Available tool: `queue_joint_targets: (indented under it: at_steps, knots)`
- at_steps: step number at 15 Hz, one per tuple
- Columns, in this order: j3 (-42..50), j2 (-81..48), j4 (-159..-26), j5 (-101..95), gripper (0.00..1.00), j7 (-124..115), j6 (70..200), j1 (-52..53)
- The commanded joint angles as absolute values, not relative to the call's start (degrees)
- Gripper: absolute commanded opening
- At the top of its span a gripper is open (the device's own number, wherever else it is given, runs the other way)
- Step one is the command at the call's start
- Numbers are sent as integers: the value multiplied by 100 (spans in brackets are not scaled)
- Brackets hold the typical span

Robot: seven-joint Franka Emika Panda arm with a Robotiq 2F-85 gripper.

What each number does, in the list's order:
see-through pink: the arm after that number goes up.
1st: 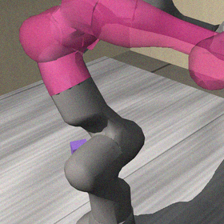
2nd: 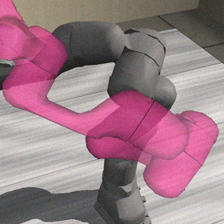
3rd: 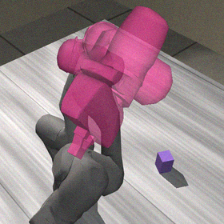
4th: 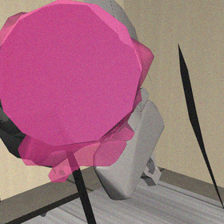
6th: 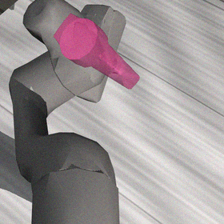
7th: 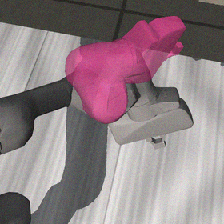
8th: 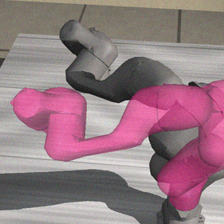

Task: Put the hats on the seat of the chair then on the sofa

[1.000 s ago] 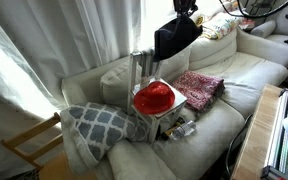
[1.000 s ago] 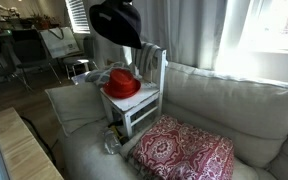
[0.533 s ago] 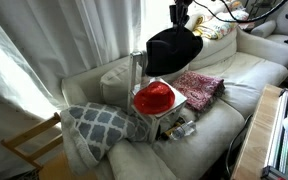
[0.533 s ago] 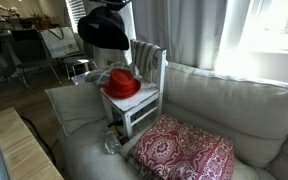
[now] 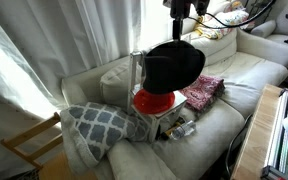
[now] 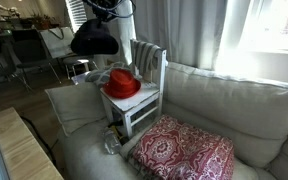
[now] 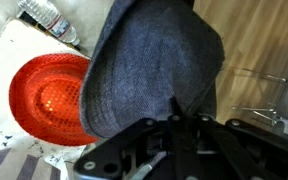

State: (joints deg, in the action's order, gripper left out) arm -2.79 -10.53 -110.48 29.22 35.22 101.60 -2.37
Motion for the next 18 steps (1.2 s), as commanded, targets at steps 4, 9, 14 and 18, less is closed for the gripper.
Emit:
queue_joint_targets:
  at_steps: [4,9,14,18]
  knots:
    - [-309,-1109,-11037,2878,7,3668,10150,-227]
    - [-377,-1831,-10670,3050,2,4789,9678,-331]
    - [-406,-2607,-10186,2943,2,5282,9836,-416]
    - [-464,-3007,-9820,2916,2,5576,10069,-495]
